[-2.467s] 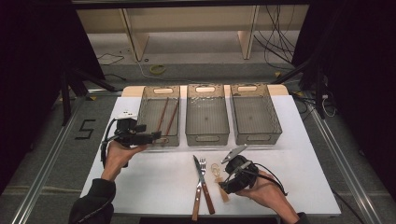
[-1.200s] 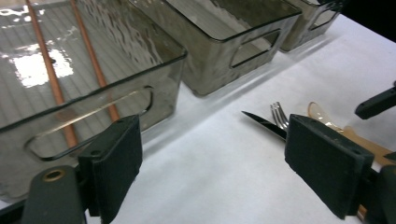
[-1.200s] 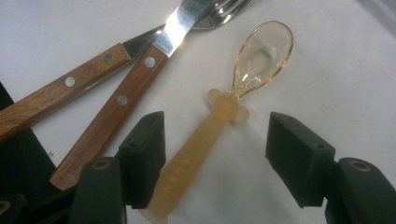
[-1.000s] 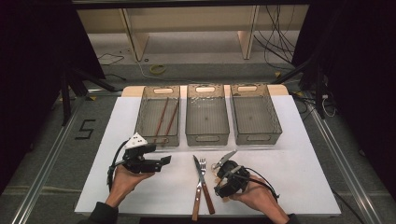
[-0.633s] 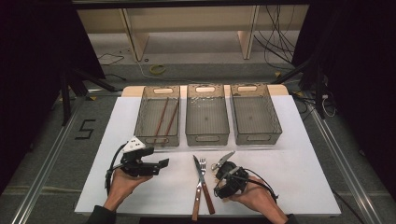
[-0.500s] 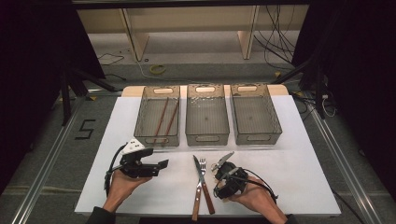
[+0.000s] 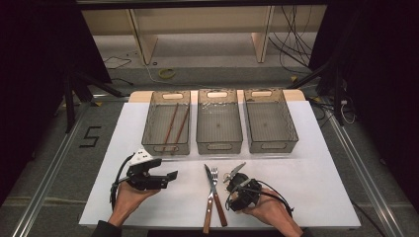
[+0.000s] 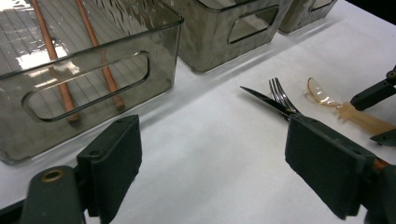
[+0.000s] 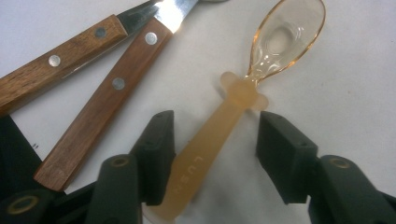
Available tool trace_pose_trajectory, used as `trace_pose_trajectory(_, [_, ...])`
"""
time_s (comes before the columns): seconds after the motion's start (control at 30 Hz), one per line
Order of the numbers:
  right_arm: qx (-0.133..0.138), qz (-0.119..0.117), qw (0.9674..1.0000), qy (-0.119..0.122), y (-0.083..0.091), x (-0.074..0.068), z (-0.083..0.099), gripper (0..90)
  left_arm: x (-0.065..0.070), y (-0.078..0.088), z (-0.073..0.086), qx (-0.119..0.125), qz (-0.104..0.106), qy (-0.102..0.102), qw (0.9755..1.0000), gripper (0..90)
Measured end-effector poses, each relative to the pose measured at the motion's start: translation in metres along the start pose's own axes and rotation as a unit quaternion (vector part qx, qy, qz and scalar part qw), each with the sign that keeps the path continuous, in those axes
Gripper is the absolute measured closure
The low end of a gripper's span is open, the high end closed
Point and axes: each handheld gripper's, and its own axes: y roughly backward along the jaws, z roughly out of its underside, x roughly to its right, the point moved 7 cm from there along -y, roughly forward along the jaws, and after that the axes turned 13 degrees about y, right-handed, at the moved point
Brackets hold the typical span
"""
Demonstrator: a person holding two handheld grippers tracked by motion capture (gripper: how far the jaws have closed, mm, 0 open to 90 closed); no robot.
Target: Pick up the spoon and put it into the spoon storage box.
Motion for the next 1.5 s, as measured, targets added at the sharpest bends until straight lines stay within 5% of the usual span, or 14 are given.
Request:
trace_pose_trajectory(0.53, [-0.008,-0.003,1.0000,0.002,0.001,0.006,-0.001,76.6,0.001,0.000,0.002,-0.002,0.000,-0.003,1.0000,18.3])
trace_pose_trajectory(0.87, [0.004,-0.019,0.9998,-0.010,0.002,0.009,0.001,77.6,0.000,0.001,0.002,0.003,0.000,0.000,1.0000,18.4])
trace_pose_trajectory(1.5, [0.055,0.004,0.9981,-0.026,0.025,0.034,-0.001,77.8,-0.001,0.005,0.001,0.025,0.009,0.002,0.9996,18.0])
